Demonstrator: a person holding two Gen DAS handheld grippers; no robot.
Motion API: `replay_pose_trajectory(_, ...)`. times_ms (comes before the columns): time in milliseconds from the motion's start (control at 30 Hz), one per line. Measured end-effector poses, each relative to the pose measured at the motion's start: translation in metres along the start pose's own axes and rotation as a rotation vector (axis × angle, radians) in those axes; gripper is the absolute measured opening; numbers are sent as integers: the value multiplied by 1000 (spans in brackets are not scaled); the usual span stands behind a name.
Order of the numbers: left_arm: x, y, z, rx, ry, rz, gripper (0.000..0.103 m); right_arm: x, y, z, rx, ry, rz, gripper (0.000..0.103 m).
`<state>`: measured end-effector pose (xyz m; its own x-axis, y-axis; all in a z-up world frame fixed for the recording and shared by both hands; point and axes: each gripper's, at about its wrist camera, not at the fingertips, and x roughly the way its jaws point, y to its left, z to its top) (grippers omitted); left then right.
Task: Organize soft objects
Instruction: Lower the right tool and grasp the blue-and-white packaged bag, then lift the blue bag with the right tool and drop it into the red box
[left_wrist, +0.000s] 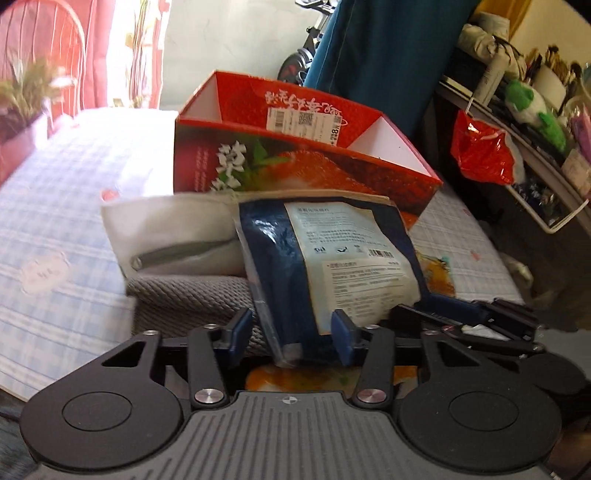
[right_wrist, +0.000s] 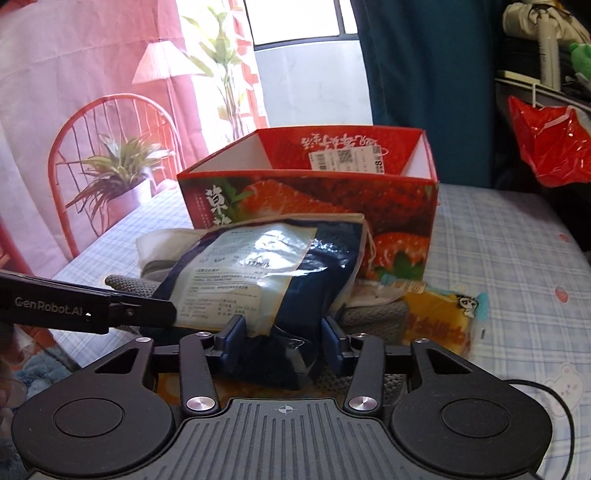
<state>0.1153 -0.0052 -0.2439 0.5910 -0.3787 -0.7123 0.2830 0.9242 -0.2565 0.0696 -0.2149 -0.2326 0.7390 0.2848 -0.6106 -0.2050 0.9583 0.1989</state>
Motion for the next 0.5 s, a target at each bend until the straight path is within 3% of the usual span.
replay_pose_trajectory(67, 4, 1, 0, -17, 5, -22, 42, 1, 0, 1, 2, 2, 2, 40)
replay_pose_trajectory(500, 19, 6, -4, -54, 9, -57, 44, 9, 0, -2, -31, 2, -7, 40)
